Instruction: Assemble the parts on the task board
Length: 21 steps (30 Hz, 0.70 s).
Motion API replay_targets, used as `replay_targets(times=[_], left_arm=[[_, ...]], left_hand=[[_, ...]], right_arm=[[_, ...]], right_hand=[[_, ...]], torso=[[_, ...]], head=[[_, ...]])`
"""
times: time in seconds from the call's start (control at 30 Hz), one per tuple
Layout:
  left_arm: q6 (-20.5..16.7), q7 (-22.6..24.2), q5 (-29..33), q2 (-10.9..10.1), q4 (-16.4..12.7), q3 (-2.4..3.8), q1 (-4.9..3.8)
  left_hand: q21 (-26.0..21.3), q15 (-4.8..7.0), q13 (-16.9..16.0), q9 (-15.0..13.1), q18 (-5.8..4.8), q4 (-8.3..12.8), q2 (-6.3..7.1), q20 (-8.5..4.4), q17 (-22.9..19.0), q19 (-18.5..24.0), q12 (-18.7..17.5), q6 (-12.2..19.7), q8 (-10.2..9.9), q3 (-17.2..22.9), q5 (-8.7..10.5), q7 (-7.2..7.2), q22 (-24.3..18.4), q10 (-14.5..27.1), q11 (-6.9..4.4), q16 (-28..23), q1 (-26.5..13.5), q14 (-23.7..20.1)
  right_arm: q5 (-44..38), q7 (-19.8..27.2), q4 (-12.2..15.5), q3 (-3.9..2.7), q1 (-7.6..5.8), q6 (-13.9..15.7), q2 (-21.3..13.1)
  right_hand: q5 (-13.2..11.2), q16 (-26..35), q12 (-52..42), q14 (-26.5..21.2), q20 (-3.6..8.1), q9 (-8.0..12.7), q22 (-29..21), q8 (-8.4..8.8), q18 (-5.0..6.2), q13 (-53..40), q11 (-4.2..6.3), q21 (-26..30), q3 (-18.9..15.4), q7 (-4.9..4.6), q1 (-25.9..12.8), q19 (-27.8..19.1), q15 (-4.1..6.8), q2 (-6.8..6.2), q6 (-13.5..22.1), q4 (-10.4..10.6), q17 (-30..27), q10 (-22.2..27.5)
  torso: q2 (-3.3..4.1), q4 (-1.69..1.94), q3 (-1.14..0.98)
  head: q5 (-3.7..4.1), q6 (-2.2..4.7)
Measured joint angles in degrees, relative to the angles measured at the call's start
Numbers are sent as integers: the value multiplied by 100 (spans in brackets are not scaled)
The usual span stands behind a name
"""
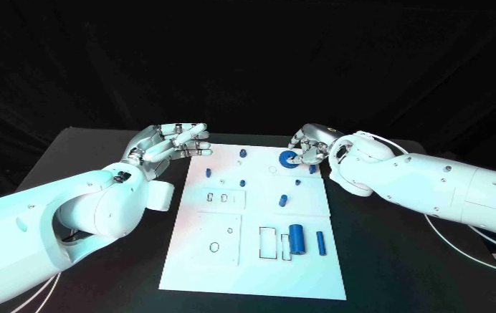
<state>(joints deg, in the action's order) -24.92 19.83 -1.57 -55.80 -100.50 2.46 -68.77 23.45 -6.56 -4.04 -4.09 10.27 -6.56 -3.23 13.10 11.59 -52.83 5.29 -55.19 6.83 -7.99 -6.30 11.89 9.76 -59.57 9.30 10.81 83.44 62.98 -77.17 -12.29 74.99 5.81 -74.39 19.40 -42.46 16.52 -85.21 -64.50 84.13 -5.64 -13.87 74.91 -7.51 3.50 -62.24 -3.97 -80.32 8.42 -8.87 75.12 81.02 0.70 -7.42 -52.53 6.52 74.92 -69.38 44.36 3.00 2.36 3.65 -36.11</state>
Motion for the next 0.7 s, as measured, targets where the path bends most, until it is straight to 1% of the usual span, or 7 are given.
replay_targets(times=[0.07, 0.13, 0.17, 0.23, 0.4, 0.53, 0.7], left_arm=[[1, -2, 0, 2, 1, 0, 0], [3, -4, 0, 3, 3, 0, 0], [3, -4, 0, 4, 5, 0, 0], [4, -6, 0, 4, 10, 0, 0], [4, -13, 0, 5, 19, 0, 0], [4, -18, 0, 6, 25, 0, 0], [4, -23, 0, 6, 29, 0, 0]], left_hand=[[0, 0, 0, 0, 0, 0, 0, 0, 0, 0, 0, 0, 0, 0, 0, 0, 0, 0, 0, 0, 0, 0], [0, 0, 0, 0, 0, 0, 0, 0, 0, 0, 0, 0, 0, 0, 0, 0, 0, 0, 0, 0, 0, 0], [0, 0, 0, 0, 0, 0, 0, 0, 0, 0, 0, 0, 0, 0, 0, 0, 0, 0, 0, 0, 0, 0], [0, 0, 0, 0, 1, 0, 0, 0, 0, 0, 0, 0, 0, 0, 0, 0, 0, 0, 0, 0, 0, 0], [0, 0, 0, 0, 0, 0, 0, 0, -1, 0, 0, 0, 0, 0, 0, 0, 2, 0, 0, 0, 0, 0], [0, 0, 0, 0, 0, 0, 0, 0, -1, 0, 0, 0, 0, 0, 0, 0, 5, 0, 0, 0, 0, 0], [7, 0, 0, 0, 0, 0, 0, 0, -1, 0, 0, 0, 0, 0, 0, 0, 4, 0, 0, 0, 0, 0]], right_arm=[[-2, -2, -37, -1, 6, -21, 30], [-4, -4, -63, -1, 15, -46, 49], [-5, -5, -77, -1, 19, -59, 57], [-6, -6, -100, 0, 27, -92, 69], [-8, -6, -128, 1, 33, -159, 83], [-6, -4, -140, 1, 35, -197, 89], [6, 2, -156, 1, 36, -237, 89]], right_hand=[[0, 0, 40, -1, -9, -8, 0, 0, 0, 37, -2, 34, -39, -4, -1, -9, 1, -1, 45, 39, 0, 40], [0, 0, 40, -21, -9, -11, 0, 0, 0, 47, -14, 34, -52, -7, -39, -9, -20, -39, 49, 52, 0, 52], [0, 0, 40, -21, -9, -15, 0, 0, 0, 47, -22, 34, -61, -23, -38, -9, -20, -38, 65, 61, 0, 60], [0, 0, 40, -21, -30, -19, 0, 0, 1, 48, -22, 34, -83, -3, -38, -30, -20, -38, 86, 83, 0, 60], [0, 0, 40, -21, -29, -34, 4, -26, 0, 35, -22, 34, -123, -11, -38, -29, -20, -38, 93, 123, 0, 60], [0, 0, 40, -21, -29, -57, 4, -66, 0, -1, -22, 34, -139, -21, -38, -29, -20, -38, 104, 139, -1, 60], [76, 0, 14, -21, -29, -81, 4, -134, 0, -27, -22, 34, -148, -22, -39, -29, -20, -38, 105, 161, -1, 60]], torso=[[2, 1, -2], [2, 2, -2], [3, 3, -3], [3, 4, -2], [3, 2, -2], [2, 1, -2], [2, -2, -3]], head=[[0, -2], [0, -7], [-4, -10], [-8, -16], [-20, -26], [-25, -29], [-26, -31]])
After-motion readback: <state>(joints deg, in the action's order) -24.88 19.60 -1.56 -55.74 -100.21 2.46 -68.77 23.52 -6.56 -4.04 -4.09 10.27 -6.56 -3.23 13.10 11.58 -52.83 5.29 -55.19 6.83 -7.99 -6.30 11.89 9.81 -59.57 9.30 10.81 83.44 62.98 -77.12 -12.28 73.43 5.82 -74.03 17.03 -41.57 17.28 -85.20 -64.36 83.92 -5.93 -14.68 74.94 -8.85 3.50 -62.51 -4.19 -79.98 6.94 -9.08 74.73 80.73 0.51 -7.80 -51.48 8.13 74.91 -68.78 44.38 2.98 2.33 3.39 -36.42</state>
